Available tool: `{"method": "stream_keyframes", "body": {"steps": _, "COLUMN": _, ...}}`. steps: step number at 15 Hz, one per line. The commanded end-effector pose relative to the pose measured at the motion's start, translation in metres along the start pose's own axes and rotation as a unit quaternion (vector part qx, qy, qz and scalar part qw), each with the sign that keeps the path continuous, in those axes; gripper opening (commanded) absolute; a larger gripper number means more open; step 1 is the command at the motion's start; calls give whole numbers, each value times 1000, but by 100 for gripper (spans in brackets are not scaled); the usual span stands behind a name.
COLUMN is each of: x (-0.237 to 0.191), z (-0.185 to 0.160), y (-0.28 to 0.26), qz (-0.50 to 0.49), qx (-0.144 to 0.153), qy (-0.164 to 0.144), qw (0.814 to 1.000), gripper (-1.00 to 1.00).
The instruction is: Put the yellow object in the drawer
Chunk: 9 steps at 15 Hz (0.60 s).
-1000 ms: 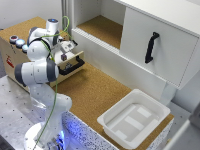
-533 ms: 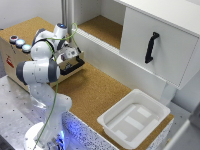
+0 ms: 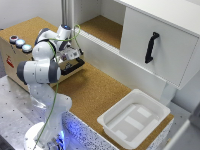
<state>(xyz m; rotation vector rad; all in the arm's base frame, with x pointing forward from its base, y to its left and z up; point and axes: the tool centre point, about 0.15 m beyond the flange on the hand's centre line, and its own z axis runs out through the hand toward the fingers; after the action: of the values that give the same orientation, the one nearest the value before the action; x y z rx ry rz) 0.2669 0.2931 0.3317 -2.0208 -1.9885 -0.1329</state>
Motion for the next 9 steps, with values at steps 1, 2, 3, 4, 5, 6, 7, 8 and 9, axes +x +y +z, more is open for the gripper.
{"method": "stream_keyframes", "body": {"steps": 1, "x": -8, "z": 2, "y": -6, "qz": -10, "qx": 4, "qy": 42, "qw": 999, "gripper": 100}}
{"method": "stream_keyframes", "body": {"steps": 2, "x": -8, "z": 2, "y": -6, "qz": -10, "qx": 4, "qy": 42, "qw": 999, "gripper": 100}}
{"method": "stream_keyframes", "body": {"steps": 3, "x": 0, "z": 0, "y": 0, "qz": 0, "qx": 0, "qy": 0, "qw": 1000, "gripper": 100}}
{"method": "stream_keyframes", "body": {"steps": 4, "x": -1, "z": -8, "y": -2, "qz": 1, "qx": 1, "qy": -1, "qw": 1000, "gripper": 100}}
{"method": "stream_keyframes", "body": {"steps": 5, "x": 1, "z": -22, "y": -4, "qz": -3, "qx": -6, "qy": 1, "qw": 1000, "gripper": 100}}
{"method": "stream_keyframes", "body": {"steps": 6, "x": 6, "z": -40, "y": -7, "qz": -12, "qx": -14, "qy": -3, "qw": 1000, "gripper": 100}}
{"method": "stream_keyframes", "body": {"steps": 7, "x": 11, "z": -59, "y": -9, "qz": -14, "qx": -29, "qy": -11, "qw": 999, "gripper": 100}}
{"method": "stream_keyframes", "body": {"steps": 8, "x": 15, "z": -77, "y": -12, "qz": -25, "qx": -42, "qy": -22, "qw": 999, "gripper": 100}}
{"method": "stream_keyframes", "body": {"steps": 9, "x": 19, "z": -94, "y": -14, "qz": -27, "qx": -48, "qy": -41, "qw": 998, "gripper": 100}}
